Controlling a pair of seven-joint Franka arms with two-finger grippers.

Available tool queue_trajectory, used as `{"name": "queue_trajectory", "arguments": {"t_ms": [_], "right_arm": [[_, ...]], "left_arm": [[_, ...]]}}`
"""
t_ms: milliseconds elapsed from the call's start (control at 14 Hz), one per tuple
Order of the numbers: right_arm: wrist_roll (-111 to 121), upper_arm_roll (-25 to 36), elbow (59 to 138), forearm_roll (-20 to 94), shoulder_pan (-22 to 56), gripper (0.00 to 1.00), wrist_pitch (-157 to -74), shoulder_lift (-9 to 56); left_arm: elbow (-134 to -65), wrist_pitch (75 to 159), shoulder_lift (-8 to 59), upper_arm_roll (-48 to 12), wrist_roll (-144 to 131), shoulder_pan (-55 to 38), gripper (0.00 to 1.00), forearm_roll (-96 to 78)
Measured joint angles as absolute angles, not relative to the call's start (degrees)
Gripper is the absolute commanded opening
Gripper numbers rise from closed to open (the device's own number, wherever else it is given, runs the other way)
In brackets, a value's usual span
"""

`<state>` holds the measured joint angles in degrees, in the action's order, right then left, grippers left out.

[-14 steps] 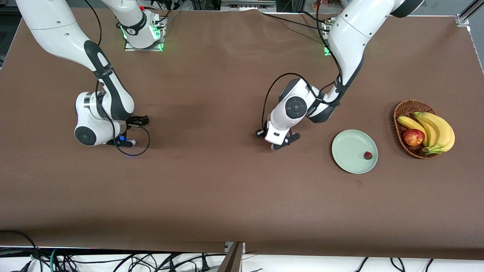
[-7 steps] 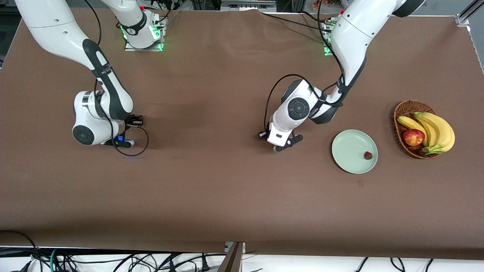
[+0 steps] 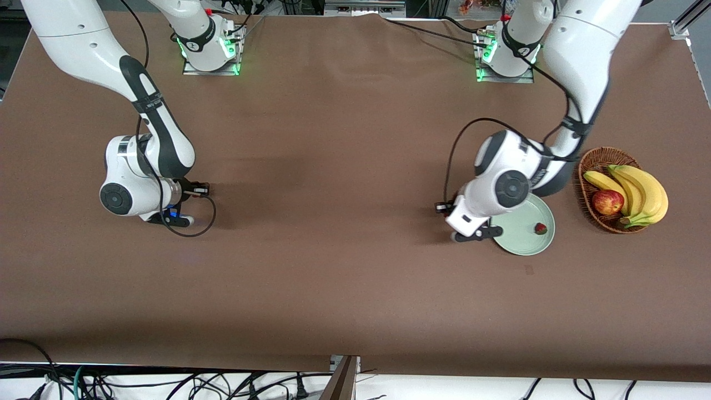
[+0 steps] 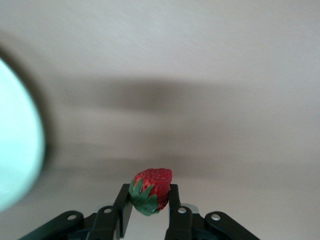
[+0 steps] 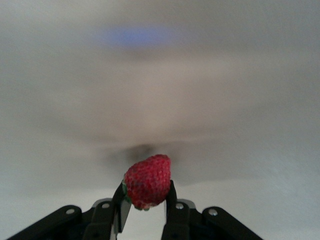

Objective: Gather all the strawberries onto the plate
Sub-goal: 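Release the strawberry onto the plate while the right gripper grasps the last, then set the last strawberry mid-table with the right gripper while the left returns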

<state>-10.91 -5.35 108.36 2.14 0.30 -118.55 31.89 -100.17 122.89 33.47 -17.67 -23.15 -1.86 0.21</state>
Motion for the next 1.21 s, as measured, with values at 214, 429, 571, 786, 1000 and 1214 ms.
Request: {"name": "queue_trajectory", "arguments": {"t_ms": [214, 429, 571, 786, 1000, 1214], "right_arm": [[-19.95, -10.19, 103.47, 2.16, 1.86, 0.07, -118.57, 32.75], [-29.98, -14.14, 99.24, 2.16, 5.37, 0.07, -120.13, 35.27], [-36.95, -15.82, 96.06, 2.17, 8.65, 0.07, -123.19, 38.03], [-48.11, -16.85, 89.78, 2.18, 15.23, 0.07, -129.74, 43.3], [-58.16, -17.12, 83.3, 2.18, 22.8, 0.07, -135.99, 48.54], [-64.45, -17.13, 80.37, 2.18, 28.83, 0.07, -146.63, 52.83]], "left_arm": [[-100.32, 121.22, 33.38, -17.56, -8.52, 4.39, 0.12, 0.22], [-100.41, 118.14, 33.39, -17.52, -1.49, 7.59, 0.13, 0.22], [-100.44, 117.5, 33.39, -17.42, 0.68, 8.25, 0.51, 1.32], [-100.45, 117.44, 33.38, -17.39, 2.23, 9.17, 1.0, 3.77], [-100.44, 117.44, 33.39, -17.41, 2.8, 9.43, 1.0, 3.83], [-100.43, 117.42, 33.38, -17.94, 2.83, 9.39, 1.0, 3.82]]}}
